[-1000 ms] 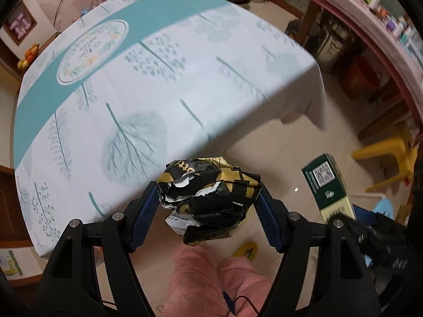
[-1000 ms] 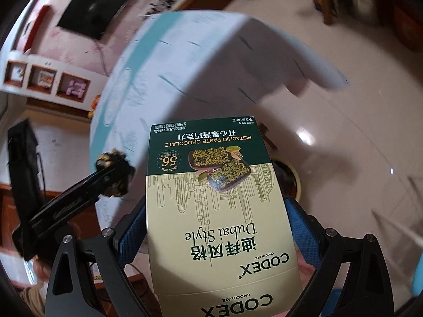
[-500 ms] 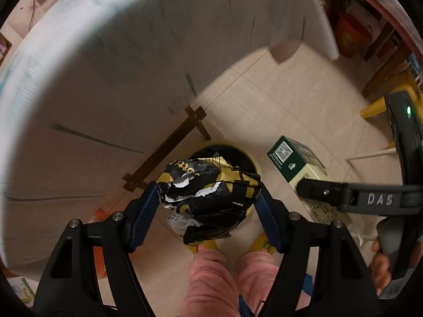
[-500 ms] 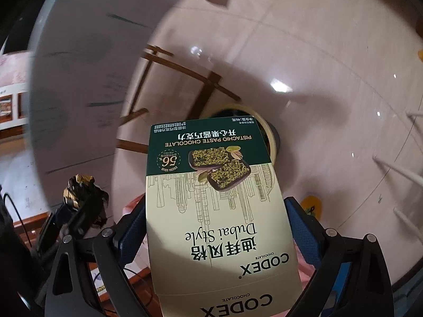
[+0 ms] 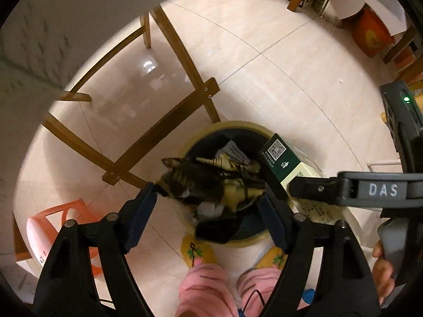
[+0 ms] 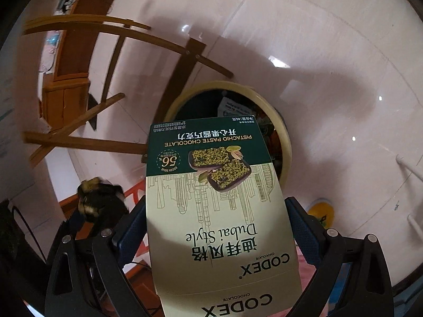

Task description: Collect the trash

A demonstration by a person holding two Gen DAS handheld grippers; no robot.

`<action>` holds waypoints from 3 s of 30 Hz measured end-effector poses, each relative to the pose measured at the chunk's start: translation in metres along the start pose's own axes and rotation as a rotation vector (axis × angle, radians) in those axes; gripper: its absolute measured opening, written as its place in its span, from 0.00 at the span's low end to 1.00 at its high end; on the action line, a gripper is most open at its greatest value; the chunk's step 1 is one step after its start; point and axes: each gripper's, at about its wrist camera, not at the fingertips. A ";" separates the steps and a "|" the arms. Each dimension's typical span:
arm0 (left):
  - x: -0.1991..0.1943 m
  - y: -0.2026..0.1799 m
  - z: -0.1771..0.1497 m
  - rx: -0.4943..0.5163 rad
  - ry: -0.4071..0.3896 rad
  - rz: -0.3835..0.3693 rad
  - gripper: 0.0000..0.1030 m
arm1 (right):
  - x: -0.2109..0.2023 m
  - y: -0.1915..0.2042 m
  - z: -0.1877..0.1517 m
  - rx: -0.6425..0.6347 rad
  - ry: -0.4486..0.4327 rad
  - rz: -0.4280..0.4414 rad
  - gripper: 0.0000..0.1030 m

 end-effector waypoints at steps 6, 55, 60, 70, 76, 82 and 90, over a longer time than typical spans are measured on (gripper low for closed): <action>0.018 0.007 -0.007 -0.011 -0.030 0.005 0.92 | 0.041 0.000 0.013 0.003 0.031 -0.018 0.97; -0.282 0.068 -0.036 -0.397 -0.167 0.037 0.95 | -0.208 0.186 -0.121 -0.564 -0.285 -0.101 0.99; -0.328 0.073 -0.029 -0.430 -0.176 0.040 0.95 | -0.262 0.216 -0.138 -0.625 -0.342 -0.104 0.99; -0.440 0.082 -0.015 -0.454 -0.282 0.098 0.95 | -0.379 0.264 -0.183 -0.715 -0.416 -0.063 0.99; -0.503 0.083 -0.006 -0.481 -0.372 0.138 0.95 | -0.438 0.289 -0.203 -0.767 -0.491 -0.057 0.99; -0.539 0.079 -0.006 -0.504 -0.447 0.208 0.95 | -0.475 0.303 -0.215 -0.804 -0.542 -0.044 0.99; -0.545 0.083 -0.010 -0.547 -0.431 0.211 0.95 | -0.484 0.313 -0.230 -0.845 -0.576 -0.024 0.99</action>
Point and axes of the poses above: each gripper's, at about its wrist camera, not at the fingertips, and x roughly the way its jaws point, y to its left, z to its top, and after that the axes turned 2 degrees about -y, right-handed
